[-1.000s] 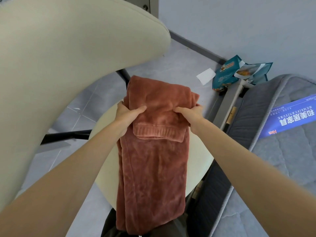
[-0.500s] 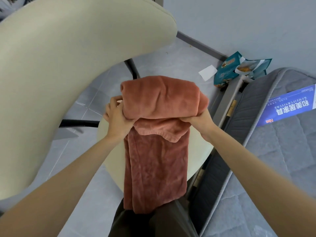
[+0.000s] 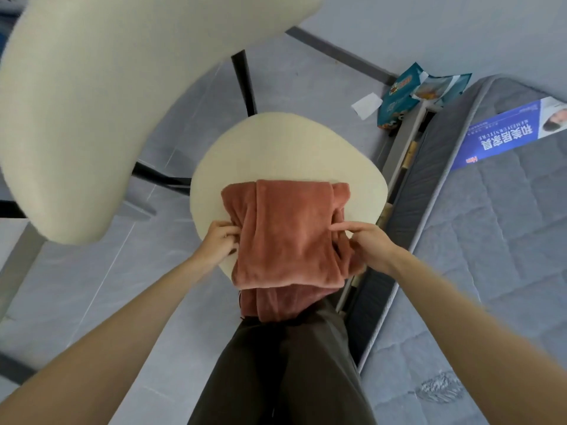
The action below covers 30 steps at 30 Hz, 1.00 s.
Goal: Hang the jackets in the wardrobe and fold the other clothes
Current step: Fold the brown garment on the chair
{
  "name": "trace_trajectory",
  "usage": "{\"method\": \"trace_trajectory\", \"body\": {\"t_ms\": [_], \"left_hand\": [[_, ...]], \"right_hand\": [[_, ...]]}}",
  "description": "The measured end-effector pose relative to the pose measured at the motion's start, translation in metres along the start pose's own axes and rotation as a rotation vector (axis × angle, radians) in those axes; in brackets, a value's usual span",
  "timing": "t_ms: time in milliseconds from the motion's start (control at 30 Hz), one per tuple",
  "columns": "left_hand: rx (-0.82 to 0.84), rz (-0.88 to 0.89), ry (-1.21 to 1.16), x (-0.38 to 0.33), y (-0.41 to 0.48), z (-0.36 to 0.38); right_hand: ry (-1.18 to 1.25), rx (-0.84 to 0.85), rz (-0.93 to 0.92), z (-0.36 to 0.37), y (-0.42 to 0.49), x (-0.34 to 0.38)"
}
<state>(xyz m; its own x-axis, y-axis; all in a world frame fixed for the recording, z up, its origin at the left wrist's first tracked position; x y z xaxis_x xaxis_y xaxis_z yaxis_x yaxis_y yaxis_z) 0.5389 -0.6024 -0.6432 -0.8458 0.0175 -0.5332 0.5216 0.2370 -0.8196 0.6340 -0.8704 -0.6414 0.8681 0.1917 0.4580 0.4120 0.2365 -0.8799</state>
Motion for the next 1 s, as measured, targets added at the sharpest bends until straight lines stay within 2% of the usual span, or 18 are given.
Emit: {"method": "trace_trajectory", "body": {"t_ms": [33,67,167,267,367,433,500,600,633,700,767,833,933,1000], "left_hand": [[0.033,-0.097,-0.123,0.005,-0.005,0.003],[0.068,-0.168,-0.182,0.010,-0.009,0.006],[0.033,-0.209,-0.172,0.010,-0.008,0.012],[-0.094,-0.008,0.047,-0.002,-0.004,0.025],[-0.295,0.233,0.057,-0.017,-0.006,0.029],[-0.369,0.346,0.059,-0.021,-0.009,0.032],[-0.395,0.326,0.086,-0.013,-0.006,0.038],[-0.505,0.169,0.186,0.004,-0.006,0.040],[-0.533,0.218,0.211,0.003,-0.009,0.039],[-0.532,0.395,0.241,-0.004,-0.013,0.042],[-0.495,0.481,0.257,-0.009,-0.011,0.045],[-0.451,0.477,0.294,-0.006,0.000,0.048],[-0.414,0.421,0.374,0.002,0.017,0.051],[-0.438,0.332,0.346,0.009,0.026,0.049]], "right_hand": [[0.129,-0.017,0.050,0.003,-0.002,-0.007],[0.150,-0.039,0.058,0.006,-0.004,-0.009],[0.017,-0.051,-0.011,0.020,-0.003,-0.010],[-0.207,-0.144,-0.283,0.032,-0.005,0.000],[-0.237,-0.324,-0.600,0.032,-0.016,0.017],[-0.273,-0.358,-0.690,0.028,-0.021,0.015],[-0.436,-0.368,-0.652,0.026,-0.016,0.000],[-0.653,-0.516,-0.506,0.028,-0.009,-0.012],[-0.734,-0.551,-0.543,0.035,-0.011,-0.008],[-0.909,-0.497,-0.670,0.053,-0.008,-0.006],[-0.954,-0.401,-0.657,0.062,0.004,-0.014],[-0.950,-0.385,-0.597,0.057,0.020,-0.025],[-1.017,-0.393,-0.610,0.045,0.035,-0.034],[-0.978,-0.399,-0.601,0.037,0.040,-0.033]]}}
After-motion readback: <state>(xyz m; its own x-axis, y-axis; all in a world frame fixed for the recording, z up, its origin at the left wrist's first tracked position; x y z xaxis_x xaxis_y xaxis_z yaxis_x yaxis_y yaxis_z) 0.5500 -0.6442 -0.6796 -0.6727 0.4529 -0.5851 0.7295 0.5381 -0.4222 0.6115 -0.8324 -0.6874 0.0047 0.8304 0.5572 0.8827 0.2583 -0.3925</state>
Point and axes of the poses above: each hand's wrist, its own y-axis towards the middle knuckle, its own z-axis out of the palm, x = y × z, the point moved 6 cm from there along y, towards the middle knuckle, and after that the axes turned 9 degrees about y, right-handed, at the moved point
